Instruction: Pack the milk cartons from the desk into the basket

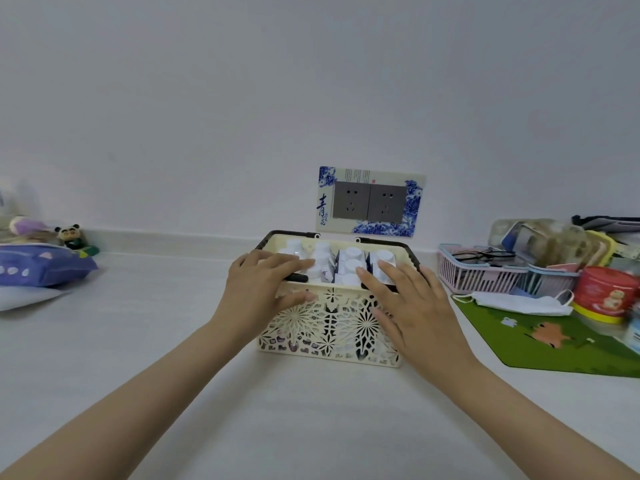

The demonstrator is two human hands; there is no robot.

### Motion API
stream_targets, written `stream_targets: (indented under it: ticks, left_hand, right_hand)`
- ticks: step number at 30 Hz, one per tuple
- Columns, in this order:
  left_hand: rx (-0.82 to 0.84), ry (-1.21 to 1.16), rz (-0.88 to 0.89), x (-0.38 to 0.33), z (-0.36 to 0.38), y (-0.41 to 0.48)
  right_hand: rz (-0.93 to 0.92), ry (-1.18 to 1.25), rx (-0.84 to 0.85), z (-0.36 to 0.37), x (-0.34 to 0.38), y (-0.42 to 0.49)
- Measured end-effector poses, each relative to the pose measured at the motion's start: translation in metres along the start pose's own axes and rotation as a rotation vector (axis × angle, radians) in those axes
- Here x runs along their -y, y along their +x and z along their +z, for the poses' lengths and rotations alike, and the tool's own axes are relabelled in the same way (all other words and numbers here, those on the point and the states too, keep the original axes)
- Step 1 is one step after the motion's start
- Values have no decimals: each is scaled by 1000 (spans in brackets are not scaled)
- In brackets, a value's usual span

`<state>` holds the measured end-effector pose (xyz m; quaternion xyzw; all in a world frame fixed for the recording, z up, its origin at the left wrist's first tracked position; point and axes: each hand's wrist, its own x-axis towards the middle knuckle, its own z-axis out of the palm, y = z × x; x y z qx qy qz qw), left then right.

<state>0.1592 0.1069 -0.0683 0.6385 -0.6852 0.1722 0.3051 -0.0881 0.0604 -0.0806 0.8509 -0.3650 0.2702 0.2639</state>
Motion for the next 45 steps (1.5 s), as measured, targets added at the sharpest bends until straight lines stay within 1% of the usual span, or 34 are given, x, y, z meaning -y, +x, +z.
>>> stream_targets:
  ticks: [6, 12, 18, 23, 30, 35, 39, 43, 44, 45]
  left_hand:
    - [1, -5, 10, -22, 33, 29]
    - [38, -9, 18, -48, 74, 72]
    - [31, 12, -2, -70, 114, 109]
    - [35, 24, -11, -74, 134, 132]
    - [14, 41, -31, -76, 149, 150]
    - [-8, 63, -32, -77, 152, 150]
    - [29, 121, -35, -81, 149, 148]
    - [84, 128, -14, -81, 139, 142]
    - [79, 116, -22, -81, 137, 137]
    - [59, 120, -9, -79, 137, 134]
  right_hand:
    - [45, -28, 77, 8, -40, 1]
    - [105, -28, 4, 37, -89, 6]
    - [168, -29, 86, 67, -137, 16]
    - [172, -59, 130, 88, -163, 24]
    - [195, -44, 167, 103, -178, 35]
    - [191, 3, 150, 114, -183, 36]
    - [210, 29, 182, 111, -183, 36]
    - [245, 68, 302, 79, -171, 41]
    - [273, 144, 286, 62, -161, 43]
    - [275, 253, 225, 46, -153, 47]
